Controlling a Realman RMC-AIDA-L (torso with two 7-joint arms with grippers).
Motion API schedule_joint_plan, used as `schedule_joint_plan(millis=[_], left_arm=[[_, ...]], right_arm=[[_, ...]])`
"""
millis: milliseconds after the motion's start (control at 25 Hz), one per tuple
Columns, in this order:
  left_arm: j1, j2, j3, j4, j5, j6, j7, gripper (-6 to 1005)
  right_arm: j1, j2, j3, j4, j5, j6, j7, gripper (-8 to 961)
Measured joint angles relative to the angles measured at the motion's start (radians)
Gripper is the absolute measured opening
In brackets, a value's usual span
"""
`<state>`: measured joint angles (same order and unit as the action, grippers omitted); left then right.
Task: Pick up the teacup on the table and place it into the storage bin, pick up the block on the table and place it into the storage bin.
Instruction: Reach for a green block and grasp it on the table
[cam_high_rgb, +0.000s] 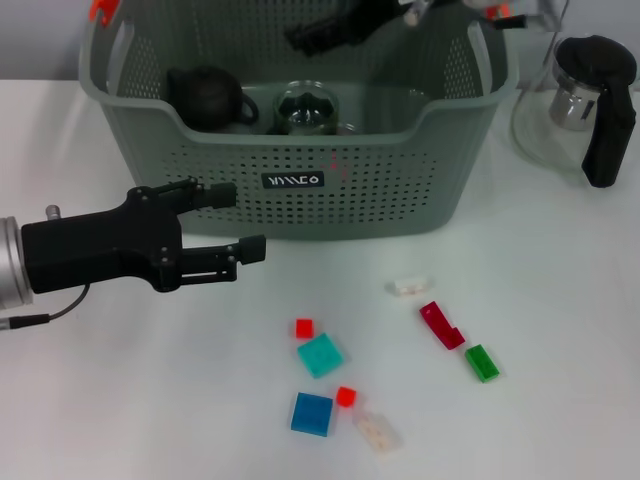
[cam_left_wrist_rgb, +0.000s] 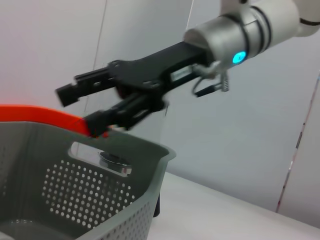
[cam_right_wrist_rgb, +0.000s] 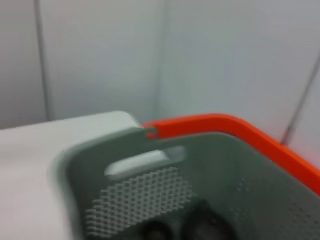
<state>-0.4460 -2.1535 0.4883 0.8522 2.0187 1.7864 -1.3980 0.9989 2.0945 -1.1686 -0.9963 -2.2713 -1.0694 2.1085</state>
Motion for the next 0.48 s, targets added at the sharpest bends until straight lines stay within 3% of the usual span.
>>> schedule_joint_plan(millis=[80, 320, 480], left_arm=[[0.000, 0.000, -0.001, 0.002, 0.000, 0.003, 0.000, 859], [0.011, -0.002, -0.002, 0.007, 0.000, 0.006, 0.013, 859], [0.014, -0.004, -0.004, 0.006, 0.000, 0.005, 0.014, 859]], right_arm=[[-0.042, -0.005, 0.008, -0.083, 0.032, -0.108, -0.011, 957], [-0.160, -0.029, 0.056, -0.327, 0.045, -0.503, -0.024, 952], [-0.229, -0.058, 0.094, -0.402, 0.028, -0.702, -0.023, 953]])
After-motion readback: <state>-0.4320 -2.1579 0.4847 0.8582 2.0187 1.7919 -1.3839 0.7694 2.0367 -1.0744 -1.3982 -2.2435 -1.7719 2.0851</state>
